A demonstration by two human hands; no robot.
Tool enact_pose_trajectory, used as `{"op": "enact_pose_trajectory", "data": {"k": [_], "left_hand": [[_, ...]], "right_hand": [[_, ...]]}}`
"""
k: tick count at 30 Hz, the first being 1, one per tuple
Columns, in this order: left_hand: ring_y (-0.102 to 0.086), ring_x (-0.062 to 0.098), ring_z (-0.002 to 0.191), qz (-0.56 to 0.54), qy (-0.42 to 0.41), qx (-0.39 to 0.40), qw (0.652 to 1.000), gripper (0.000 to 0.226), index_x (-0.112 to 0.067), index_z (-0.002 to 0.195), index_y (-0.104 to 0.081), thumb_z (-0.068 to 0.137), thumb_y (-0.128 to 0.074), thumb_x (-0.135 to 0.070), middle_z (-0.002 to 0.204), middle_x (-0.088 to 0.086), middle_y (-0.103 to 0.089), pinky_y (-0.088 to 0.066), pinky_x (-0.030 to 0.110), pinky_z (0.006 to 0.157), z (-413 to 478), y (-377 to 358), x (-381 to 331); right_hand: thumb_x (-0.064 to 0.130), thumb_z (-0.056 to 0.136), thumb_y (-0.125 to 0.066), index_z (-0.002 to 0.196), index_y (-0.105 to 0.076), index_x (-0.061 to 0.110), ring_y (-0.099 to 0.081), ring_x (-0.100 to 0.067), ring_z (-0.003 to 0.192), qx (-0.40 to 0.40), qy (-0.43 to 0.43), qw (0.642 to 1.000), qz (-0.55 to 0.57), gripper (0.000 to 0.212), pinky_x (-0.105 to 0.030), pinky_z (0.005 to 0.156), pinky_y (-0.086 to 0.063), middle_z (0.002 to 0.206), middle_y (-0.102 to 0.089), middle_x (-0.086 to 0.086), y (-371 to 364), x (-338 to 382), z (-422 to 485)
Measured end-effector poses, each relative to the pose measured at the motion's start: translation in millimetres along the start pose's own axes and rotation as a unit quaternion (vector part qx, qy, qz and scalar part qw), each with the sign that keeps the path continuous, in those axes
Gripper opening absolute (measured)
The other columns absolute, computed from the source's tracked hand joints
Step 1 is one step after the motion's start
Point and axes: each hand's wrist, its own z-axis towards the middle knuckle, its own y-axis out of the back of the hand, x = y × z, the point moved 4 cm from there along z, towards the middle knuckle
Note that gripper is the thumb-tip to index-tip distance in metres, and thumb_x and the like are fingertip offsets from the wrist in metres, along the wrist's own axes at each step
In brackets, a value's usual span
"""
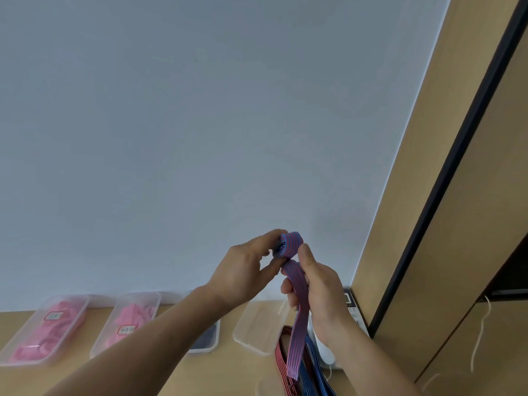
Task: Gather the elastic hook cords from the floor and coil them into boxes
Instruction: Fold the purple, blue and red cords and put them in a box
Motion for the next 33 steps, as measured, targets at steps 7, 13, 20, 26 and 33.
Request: {"op": "enact_pose_trajectory", "data": {"k": [7, 13, 20, 26, 33], "left_hand": [[-0.066, 0.014, 0.082, 0.131, -0.139, -0.015, 0.982, 0.063, -0.018, 0.127, -0.051, 0.074, -0.077, 0.004, 0.116, -0.008, -0.065, -0.055, 0.029, 0.055, -9.5, -5.3, 4.8], [-0.065, 0.010, 0.109, 0.052, -0.015, 0.004, 0.999, 0.060, -0.017, 0.138, -0.048, 0.083, -0.061, 0.004, 0.133, -0.002, -0.063, -0.051, 0.015, 0.084, -12.8, -11.4, 18.9], [-0.066, 0.027, 0.076, -0.427, 0.411, 0.166, 0.788, 0.044, -0.011, 0.097, -0.070, 0.083, -0.056, -0.051, 0.089, 0.014, -0.071, -0.053, 0.038, 0.082, -3.7, -14.5, 4.7], [-0.068, 0.026, 0.082, -0.441, 0.382, 0.126, 0.803, 0.039, -0.006, 0.109, -0.064, 0.079, -0.070, -0.030, 0.101, 0.013, -0.074, -0.053, 0.041, 0.085, -2.3, -8.1, -6.2], [-0.070, 0.020, 0.082, -0.353, 0.327, 0.075, 0.873, 0.050, -0.017, 0.122, -0.055, 0.076, -0.076, -0.018, 0.101, 0.007, -0.076, -0.054, 0.030, 0.074, 0.9, -2.9, -7.2]], "right_hand": [[0.077, 0.060, -0.058, 0.086, -0.071, 0.000, -0.052, -0.020, 0.045, 0.004, -0.042, 0.999, 0.010, 0.081, -0.025, 0.043, -0.042, 0.062, -0.066, -0.013, -0.3, -2.3, -0.4], [0.066, 0.064, -0.064, 0.085, -0.066, 0.001, -0.052, -0.017, 0.045, 0.003, -0.003, 1.000, 0.020, 0.069, -0.026, 0.045, -0.042, 0.064, -0.066, -0.010, 2.5, 1.4, -3.6], [0.054, 0.075, -0.062, 0.083, -0.065, 0.003, -0.055, -0.017, 0.046, 0.002, 0.059, 0.998, -0.003, 0.051, -0.027, 0.046, -0.043, 0.066, -0.068, -0.011, 2.7, 7.2, -7.5], [0.049, 0.084, -0.063, 0.081, -0.066, 0.002, -0.055, -0.018, 0.044, -0.011, 0.054, 0.998, -0.043, 0.047, -0.027, 0.044, -0.044, 0.059, -0.067, -0.009, 4.5, 2.2, -11.2], [0.038, 0.093, -0.060, 0.081, -0.064, 0.000, -0.053, -0.019, 0.043, -0.007, 0.021, 0.999, -0.044, 0.040, -0.029, 0.046, -0.042, 0.058, -0.065, -0.010, 10.2, -6.0, -17.3]]}}
